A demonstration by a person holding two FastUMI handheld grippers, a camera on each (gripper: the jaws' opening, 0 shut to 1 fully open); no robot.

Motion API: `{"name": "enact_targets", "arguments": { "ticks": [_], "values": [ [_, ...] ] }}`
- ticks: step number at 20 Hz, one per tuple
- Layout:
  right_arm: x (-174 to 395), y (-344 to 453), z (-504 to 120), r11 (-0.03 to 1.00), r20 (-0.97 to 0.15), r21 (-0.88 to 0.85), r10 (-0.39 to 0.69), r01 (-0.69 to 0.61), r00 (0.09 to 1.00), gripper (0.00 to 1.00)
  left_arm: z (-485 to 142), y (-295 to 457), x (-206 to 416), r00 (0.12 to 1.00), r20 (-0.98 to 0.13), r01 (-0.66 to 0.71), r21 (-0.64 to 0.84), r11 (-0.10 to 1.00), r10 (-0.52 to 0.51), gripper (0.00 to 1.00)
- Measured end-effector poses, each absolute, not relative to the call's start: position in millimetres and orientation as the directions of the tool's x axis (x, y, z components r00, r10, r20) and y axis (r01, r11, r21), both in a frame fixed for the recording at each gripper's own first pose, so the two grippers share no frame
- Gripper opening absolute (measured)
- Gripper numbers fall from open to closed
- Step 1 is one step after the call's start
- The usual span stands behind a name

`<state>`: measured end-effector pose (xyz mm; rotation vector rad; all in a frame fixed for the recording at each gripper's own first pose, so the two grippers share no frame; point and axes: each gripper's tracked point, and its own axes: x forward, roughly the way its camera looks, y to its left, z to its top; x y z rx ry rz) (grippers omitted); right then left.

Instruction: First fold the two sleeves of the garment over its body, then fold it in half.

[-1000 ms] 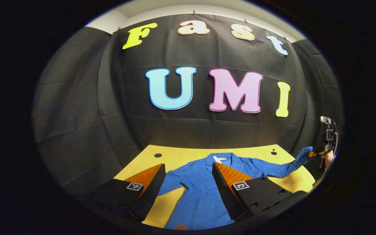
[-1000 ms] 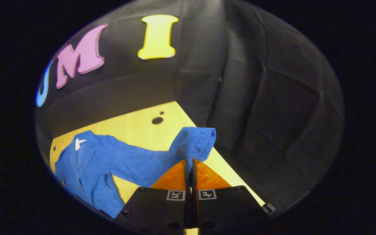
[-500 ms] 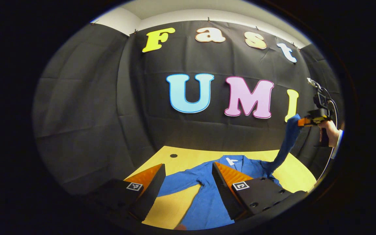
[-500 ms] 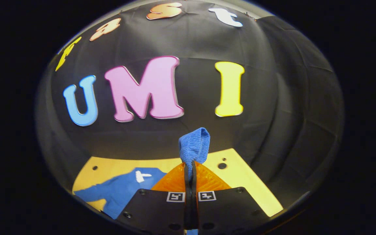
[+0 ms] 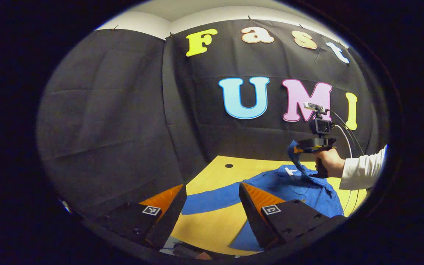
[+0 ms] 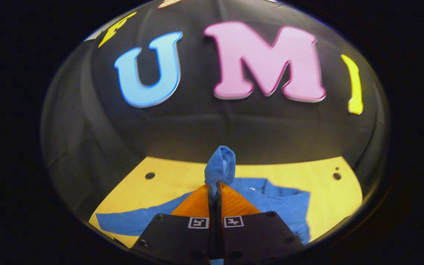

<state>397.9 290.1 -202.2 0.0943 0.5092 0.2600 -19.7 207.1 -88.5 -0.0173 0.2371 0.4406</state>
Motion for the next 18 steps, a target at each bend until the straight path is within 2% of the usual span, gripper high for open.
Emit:
{"name": "enact_targets", "arguments": {
  "ticks": [4, 6, 7, 8, 9, 11, 12, 15, 18],
  "values": [
    [383, 334, -315, 0.951, -0.638, 0.192, 0.308, -0.242, 0.706, 0.01, -102, 236, -49, 0.796, -0.295, -0.533, 0.075, 0.843, 0.529, 0.82],
    [369, 349, -355, 0.938, -0.733, 0.266, 0.346, -0.220, 0.586, 0.01, -111, 241, -59, 0.766, -0.326, -0.565, 0.070, 0.822, 0.554, 0.82],
    [363, 360, -359, 0.922, -0.742, 0.317, 0.386, -0.220, 0.548, 0.09, -115, 239, -61, 0.762, -0.333, -0.570, 0.060, 0.819, 0.555, 0.82],
    [363, 370, -359, 0.903, -0.718, 0.351, 0.429, -0.247, 0.549, 0.05, -118, 237, -60, 0.762, -0.339, -0.571, 0.051, 0.819, 0.552, 0.82],
    [362, 378, -349, 0.877, -0.684, 0.390, 0.481, -0.282, 0.548, 0.34, -121, 236, -54, 0.762, -0.345, -0.571, 0.040, 0.820, 0.548, 0.82],
    [356, 388, -326, 0.824, -0.622, 0.445, 0.565, -0.350, 0.542, 0.48, -129, 238, -40, 0.770, -0.356, -0.567, 0.001, 0.824, 0.530, 0.82],
    [354, 385, -314, 0.809, -0.598, 0.449, 0.587, -0.378, 0.546, 0.48, -137, 239, -31, 0.772, -0.369, -0.565, -0.025, 0.825, 0.517, 0.82],
    [346, 366, -267, 0.795, -0.551, 0.418, 0.607, -0.440, 0.573, 0.97, -169, 254, 3, 0.779, -0.415, -0.556, -0.109, 0.824, 0.471, 0.82],
    [317, 333, -209, 0.763, -0.480, 0.371, 0.645, -0.529, 0.595, 0.97, -215, 281, 34, 0.724, -0.538, -0.561, -0.095, 0.823, 0.432, 0.83]
  ]
}}
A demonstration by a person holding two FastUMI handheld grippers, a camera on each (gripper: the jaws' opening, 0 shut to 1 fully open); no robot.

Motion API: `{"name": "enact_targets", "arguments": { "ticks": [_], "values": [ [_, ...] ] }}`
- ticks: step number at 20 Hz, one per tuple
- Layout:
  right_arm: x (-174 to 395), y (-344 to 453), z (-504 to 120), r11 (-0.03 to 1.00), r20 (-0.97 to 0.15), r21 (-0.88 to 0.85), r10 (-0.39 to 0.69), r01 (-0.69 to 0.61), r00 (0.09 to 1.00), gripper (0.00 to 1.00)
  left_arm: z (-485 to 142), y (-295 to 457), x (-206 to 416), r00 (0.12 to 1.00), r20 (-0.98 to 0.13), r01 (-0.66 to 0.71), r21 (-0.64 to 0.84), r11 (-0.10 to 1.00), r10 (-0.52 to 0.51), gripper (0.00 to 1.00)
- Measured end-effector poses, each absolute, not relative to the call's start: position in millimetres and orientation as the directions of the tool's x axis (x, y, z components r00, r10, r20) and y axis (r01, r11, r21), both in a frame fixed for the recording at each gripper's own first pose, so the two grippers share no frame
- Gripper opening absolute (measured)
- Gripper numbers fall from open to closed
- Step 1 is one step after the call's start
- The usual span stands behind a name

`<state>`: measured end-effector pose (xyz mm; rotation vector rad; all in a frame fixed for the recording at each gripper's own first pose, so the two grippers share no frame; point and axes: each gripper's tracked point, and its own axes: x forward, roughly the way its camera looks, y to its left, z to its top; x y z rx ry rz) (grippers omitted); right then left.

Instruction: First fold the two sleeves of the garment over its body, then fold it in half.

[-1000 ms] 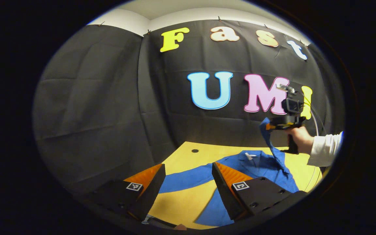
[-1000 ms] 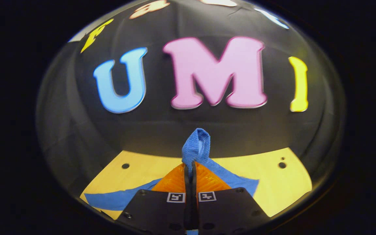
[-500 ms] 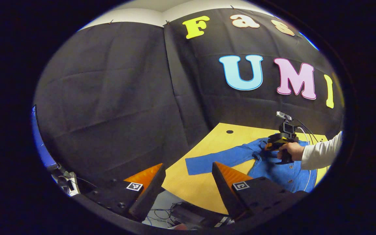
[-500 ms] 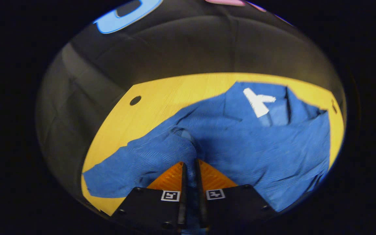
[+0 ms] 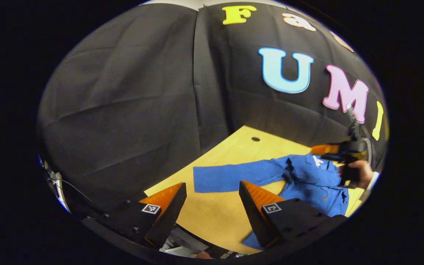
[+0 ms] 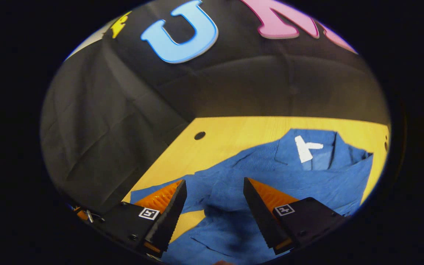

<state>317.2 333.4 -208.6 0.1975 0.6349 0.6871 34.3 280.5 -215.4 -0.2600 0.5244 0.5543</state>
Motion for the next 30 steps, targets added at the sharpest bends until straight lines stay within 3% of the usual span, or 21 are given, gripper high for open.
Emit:
{"name": "enact_targets", "arguments": {
  "ticks": [4, 9, 13, 14, 19, 21, 23, 26, 27, 28, 30],
  "values": [
    [263, 268, -162, 0.753, -0.453, 0.328, 0.656, -0.571, 0.604, 0.97, -289, 313, 87, 0.656, -0.669, -0.555, -0.114, 0.824, 0.350, 0.85],
    [216, 186, -184, 0.824, -0.543, 0.358, 0.567, -0.440, 0.619, 0.97, -356, 355, 113, 0.530, -0.786, -0.581, -0.064, 0.811, 0.317, 0.85],
    [205, 139, -190, 0.867, -0.585, 0.364, 0.496, -0.339, 0.641, 0.97, -387, 353, 133, 0.467, -0.845, -0.556, -0.050, 0.830, 0.262, 0.85],
    [204, 134, -189, 0.871, -0.589, 0.365, 0.490, -0.330, 0.642, 0.97, -380, 356, 143, 0.494, -0.827, -0.555, -0.061, 0.830, 0.269, 0.85],
    [198, 138, -177, 0.858, -0.582, 0.408, 0.508, -0.313, 0.635, 0.97, -380, 358, 133, 0.449, -0.865, -0.547, -0.067, 0.835, 0.225, 0.84],
    [192, 145, -174, 0.850, -0.582, 0.422, 0.521, -0.316, 0.624, 0.97, -374, 359, 139, 0.472, -0.858, -0.493, -0.067, 0.867, 0.203, 0.78],
    [184, 147, -174, 0.845, -0.592, 0.429, 0.531, -0.320, 0.607, 0.97, -373, 355, 145, 0.504, -0.840, -0.464, -0.069, 0.883, 0.199, 0.55],
    [173, 130, -177, 0.860, -0.616, 0.390, 0.509, -0.329, 0.601, 0.97, -360, 351, 153, 0.523, -0.835, -0.497, -0.138, 0.857, 0.169, 0.06],
    [168, 126, -179, 0.865, -0.623, 0.380, 0.502, -0.329, 0.600, 0.97, -366, 355, 158, 0.518, -0.841, -0.518, -0.161, 0.840, 0.158, 0.06],
    [165, 124, -179, 0.868, -0.628, 0.377, 0.497, -0.324, 0.599, 0.97, -363, 356, 162, 0.524, -0.840, -0.520, -0.184, 0.834, 0.141, 0.00],
    [162, 122, -180, 0.868, -0.629, 0.385, 0.495, -0.314, 0.599, 0.97, -364, 350, 165, 0.556, -0.826, -0.484, -0.230, 0.844, 0.094, 0.00]
  ]
}}
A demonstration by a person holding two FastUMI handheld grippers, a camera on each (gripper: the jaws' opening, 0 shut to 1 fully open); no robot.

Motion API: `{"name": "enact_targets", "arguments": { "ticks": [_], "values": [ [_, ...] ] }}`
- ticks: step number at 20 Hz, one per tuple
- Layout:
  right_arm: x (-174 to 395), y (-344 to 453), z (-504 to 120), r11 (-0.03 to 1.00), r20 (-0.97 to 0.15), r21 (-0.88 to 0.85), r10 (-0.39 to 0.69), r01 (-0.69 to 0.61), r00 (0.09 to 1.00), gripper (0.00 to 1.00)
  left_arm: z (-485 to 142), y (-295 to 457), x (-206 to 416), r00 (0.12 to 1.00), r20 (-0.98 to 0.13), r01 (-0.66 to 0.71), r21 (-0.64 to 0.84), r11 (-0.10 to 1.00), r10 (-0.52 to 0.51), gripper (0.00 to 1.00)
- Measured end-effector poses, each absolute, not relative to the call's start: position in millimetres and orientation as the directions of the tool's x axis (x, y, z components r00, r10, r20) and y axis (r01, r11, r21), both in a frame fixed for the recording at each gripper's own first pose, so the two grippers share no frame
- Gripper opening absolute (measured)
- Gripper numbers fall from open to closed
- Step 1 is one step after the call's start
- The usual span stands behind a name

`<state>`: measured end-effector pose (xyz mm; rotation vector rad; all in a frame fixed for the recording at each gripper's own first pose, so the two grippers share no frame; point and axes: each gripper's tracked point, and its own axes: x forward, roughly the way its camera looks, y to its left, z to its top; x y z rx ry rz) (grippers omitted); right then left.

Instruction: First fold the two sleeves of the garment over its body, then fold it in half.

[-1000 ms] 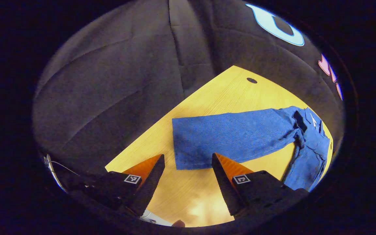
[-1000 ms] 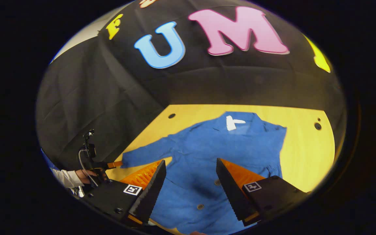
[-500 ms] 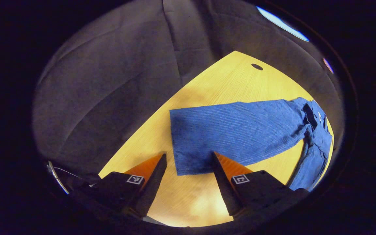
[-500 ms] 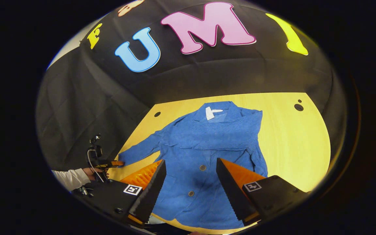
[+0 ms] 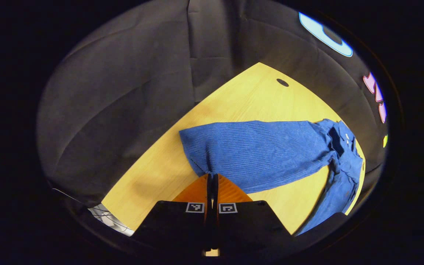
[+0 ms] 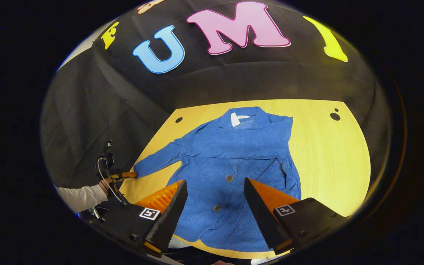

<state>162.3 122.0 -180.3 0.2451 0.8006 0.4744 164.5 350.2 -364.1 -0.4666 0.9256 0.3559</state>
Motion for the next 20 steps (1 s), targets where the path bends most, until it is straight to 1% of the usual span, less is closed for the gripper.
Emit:
{"name": "enact_targets", "arguments": {
  "ticks": [3, 7, 12, 16, 18, 20],
  "values": [
    [161, 119, -179, 0.867, -0.622, 0.399, 0.495, -0.298, 0.606, 0.97, -332, 335, 173, 0.629, -0.774, -0.401, -0.245, 0.883, 0.072, 0.00],
    [164, 121, -175, 0.856, -0.604, 0.420, 0.511, -0.301, 0.611, 0.97, -258, 302, 203, 0.740, -0.673, -0.264, -0.266, 0.927, 0.018, 0.00],
    [162, 114, -171, 0.847, -0.584, 0.431, 0.525, -0.311, 0.619, 0.97, -162, 227, 253, 0.838, -0.539, -0.081, -0.281, 0.956, -0.088, 0.00],
    [160, 90, -170, 0.855, -0.574, 0.432, 0.505, -0.286, 0.644, 0.97, -95, 134, 293, 0.873, -0.433, 0.111, -0.277, 0.955, -0.227, 0.00],
    [158, 71, -170, 0.861, -0.573, 0.439, 0.489, -0.257, 0.658, 0.97, -77, 81, 314, 0.865, -0.399, 0.209, -0.269, 0.940, -0.306, 0.00],
    [156, 50, -173, 0.870, -0.576, 0.442, 0.462, -0.218, 0.674, 0.97, -71, 20, 336, 0.838, -0.390, 0.304, -0.247, 0.920, -0.382, 0.00]
  ]
}}
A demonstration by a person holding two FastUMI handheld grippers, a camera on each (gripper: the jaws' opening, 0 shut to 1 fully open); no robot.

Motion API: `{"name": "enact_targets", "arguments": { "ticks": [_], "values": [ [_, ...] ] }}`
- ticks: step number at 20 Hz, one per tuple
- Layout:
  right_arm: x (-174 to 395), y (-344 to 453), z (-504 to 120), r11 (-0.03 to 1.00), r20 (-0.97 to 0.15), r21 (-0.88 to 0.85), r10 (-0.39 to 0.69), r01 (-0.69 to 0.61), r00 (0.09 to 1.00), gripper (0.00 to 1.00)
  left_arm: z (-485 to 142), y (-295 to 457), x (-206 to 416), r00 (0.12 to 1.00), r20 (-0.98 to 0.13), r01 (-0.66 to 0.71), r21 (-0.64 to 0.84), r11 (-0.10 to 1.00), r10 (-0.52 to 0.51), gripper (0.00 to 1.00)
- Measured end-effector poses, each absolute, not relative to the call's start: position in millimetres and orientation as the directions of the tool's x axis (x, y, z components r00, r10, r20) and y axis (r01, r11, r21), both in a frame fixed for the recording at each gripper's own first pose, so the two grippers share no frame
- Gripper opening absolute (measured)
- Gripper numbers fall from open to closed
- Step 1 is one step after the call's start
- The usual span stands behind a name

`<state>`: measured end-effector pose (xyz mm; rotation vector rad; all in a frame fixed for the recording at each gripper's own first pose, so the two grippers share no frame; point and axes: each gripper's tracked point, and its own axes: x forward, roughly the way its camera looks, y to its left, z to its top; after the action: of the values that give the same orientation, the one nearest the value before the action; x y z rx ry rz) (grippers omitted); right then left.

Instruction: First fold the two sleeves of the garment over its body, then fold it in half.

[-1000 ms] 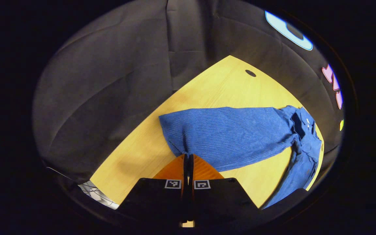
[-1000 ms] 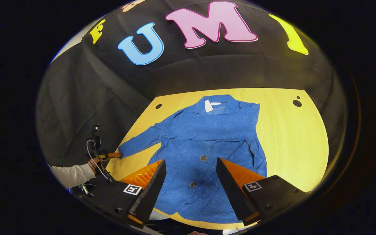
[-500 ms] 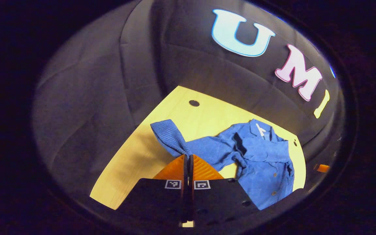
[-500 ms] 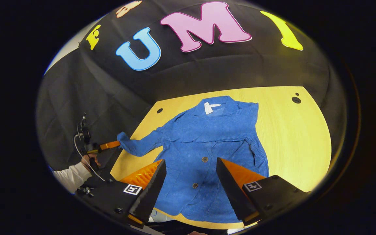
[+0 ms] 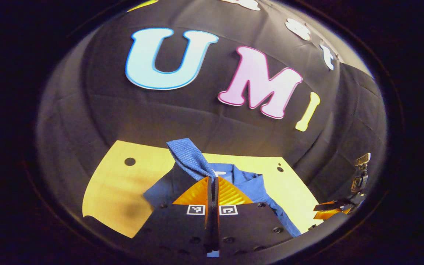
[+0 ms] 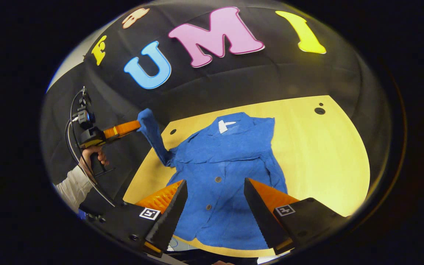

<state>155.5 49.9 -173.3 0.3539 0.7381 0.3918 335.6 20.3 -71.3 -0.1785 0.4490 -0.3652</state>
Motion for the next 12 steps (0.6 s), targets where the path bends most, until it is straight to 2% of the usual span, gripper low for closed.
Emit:
{"name": "enact_targets", "arguments": {
  "ticks": [4, 7, 12],
  "values": [
    [148, 3, -184, 0.883, -0.592, 0.455, 0.397, -0.116, 0.701, 0.97, -107, -88, 371, 0.719, -0.446, 0.452, -0.284, 0.846, -0.534, 0.00],
    [144, -21, -209, 0.883, -0.628, 0.466, 0.367, -0.046, 0.686, 0.97, -182, -128, 395, 0.585, -0.620, 0.428, -0.312, 0.848, -0.523, 0.00],
    [149, -48, -243, 0.882, -0.670, 0.472, 0.357, 0.002, 0.651, 0.97, -227, -170, 432, 0.480, -0.696, 0.455, -0.323, 0.829, -0.535, 0.00]
  ]
}}
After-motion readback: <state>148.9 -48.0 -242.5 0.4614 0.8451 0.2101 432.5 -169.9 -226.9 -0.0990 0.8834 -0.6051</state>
